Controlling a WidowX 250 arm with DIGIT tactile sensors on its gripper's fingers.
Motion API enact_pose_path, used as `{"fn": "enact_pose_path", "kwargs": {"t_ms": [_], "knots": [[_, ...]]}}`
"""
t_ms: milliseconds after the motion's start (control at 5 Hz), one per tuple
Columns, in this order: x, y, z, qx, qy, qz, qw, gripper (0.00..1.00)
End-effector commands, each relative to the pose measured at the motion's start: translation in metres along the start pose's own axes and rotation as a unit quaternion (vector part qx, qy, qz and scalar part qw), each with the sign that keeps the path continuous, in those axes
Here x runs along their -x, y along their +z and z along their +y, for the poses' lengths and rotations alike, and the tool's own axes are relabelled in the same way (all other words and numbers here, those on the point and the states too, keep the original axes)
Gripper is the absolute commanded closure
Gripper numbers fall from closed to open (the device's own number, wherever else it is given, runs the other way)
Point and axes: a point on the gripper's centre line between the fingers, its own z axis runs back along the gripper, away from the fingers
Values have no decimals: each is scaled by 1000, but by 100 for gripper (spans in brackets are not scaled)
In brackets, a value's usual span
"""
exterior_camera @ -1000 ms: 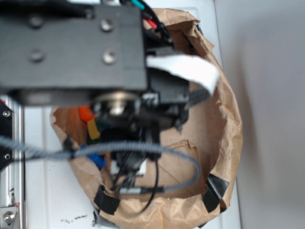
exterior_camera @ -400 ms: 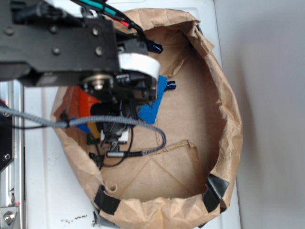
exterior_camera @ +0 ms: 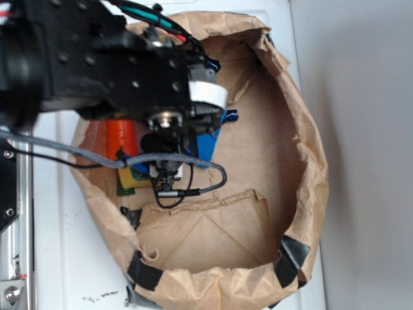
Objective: Grab the green sponge.
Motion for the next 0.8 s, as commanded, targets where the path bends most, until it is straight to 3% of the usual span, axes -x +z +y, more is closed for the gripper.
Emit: {"fn": "enact_pose_path", "kwargs": {"t_ms": [0,200,400,600], "knots": [[16,-10,0,-44,-62,55,996,0],[20,-30,-4,-69,-60,51,994,0],[18,-52,-11,-87,-45,46,994,100],[13,-50,-10,-79,-34,47,995,100]]}}
